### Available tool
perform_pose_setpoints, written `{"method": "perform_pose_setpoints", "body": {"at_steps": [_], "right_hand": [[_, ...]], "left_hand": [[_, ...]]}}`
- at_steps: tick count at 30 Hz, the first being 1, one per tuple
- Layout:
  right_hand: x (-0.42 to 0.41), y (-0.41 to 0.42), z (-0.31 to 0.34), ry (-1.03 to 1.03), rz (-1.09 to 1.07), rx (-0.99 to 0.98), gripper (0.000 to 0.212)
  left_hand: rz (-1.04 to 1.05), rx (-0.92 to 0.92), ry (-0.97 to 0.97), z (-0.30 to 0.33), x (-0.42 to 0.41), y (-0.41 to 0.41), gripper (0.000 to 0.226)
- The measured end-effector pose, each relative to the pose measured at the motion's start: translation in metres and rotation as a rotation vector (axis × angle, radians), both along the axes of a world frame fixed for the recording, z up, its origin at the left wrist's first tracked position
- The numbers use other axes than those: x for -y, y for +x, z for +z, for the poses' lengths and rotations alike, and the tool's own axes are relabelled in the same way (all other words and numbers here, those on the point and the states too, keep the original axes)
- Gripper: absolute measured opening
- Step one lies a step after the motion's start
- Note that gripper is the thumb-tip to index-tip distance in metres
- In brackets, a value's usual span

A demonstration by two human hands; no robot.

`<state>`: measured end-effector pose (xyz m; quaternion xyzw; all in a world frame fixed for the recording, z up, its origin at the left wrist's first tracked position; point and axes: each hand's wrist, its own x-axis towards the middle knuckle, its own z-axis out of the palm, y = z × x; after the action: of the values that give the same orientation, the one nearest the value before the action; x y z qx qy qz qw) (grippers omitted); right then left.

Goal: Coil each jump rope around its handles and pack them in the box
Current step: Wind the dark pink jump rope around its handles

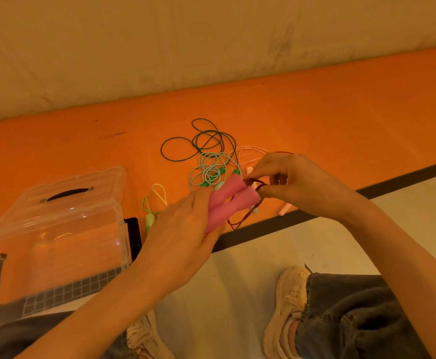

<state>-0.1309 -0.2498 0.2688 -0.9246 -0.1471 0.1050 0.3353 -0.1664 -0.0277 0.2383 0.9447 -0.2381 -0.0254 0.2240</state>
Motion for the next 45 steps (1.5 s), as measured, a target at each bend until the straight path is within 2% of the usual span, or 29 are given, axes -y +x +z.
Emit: {"method": "perform_pose_setpoints", "body": {"at_steps": [2,9,16,23,27,29,31,33,37,40,43,45], "right_hand": [[0.001,0.001,-0.001,-0.038,-0.027,0.06,0.021],[0.019,0.006,-0.004,-0.078,-0.132,0.093,0.009],[0.023,0.001,-0.002,0.0,-0.08,0.081,0.025],[0.024,0.0,0.0,-0.101,-0.113,0.114,0.019],[0.024,-0.001,0.003,-0.121,-0.093,0.052,0.016],[0.026,-0.002,0.005,-0.035,-0.102,-0.047,0.015],[0.029,-0.003,0.011,0.141,-0.127,-0.156,0.021],[0.037,-0.003,0.019,0.318,-0.139,-0.225,0.032],[0.045,-0.006,0.025,0.58,-0.111,-0.333,0.025],[0.046,-0.008,0.023,0.758,-0.084,-0.394,0.02],[0.047,-0.006,0.021,0.873,-0.02,-0.453,0.033],[0.046,-0.005,0.019,0.939,0.003,-0.482,0.036]], "left_hand": [[0.064,-0.142,-0.104,0.004,0.001,0.002,0.042],[0.024,-0.15,-0.146,0.012,0.004,0.006,0.051],[-0.096,-0.166,-0.206,0.012,0.006,0.011,0.052],[-0.149,-0.182,-0.093,0.012,0.004,0.02,0.059],[-0.202,-0.231,-0.064,0.015,0.0,0.027,0.064],[-0.216,-0.21,-0.052,0.015,-0.002,0.028,0.063],[-0.219,-0.195,-0.066,0.016,-0.003,0.027,0.057],[-0.228,-0.252,-0.163,0.018,-0.003,0.023,0.051],[-0.211,-0.447,-0.41,0.024,0.004,0.016,0.051],[-0.195,-0.398,-0.451,0.019,0.009,0.012,0.055],[-0.197,-0.293,-0.44,0.013,0.013,0.011,0.062],[-0.222,-0.31,-0.476,0.011,0.016,0.01,0.065]]}}
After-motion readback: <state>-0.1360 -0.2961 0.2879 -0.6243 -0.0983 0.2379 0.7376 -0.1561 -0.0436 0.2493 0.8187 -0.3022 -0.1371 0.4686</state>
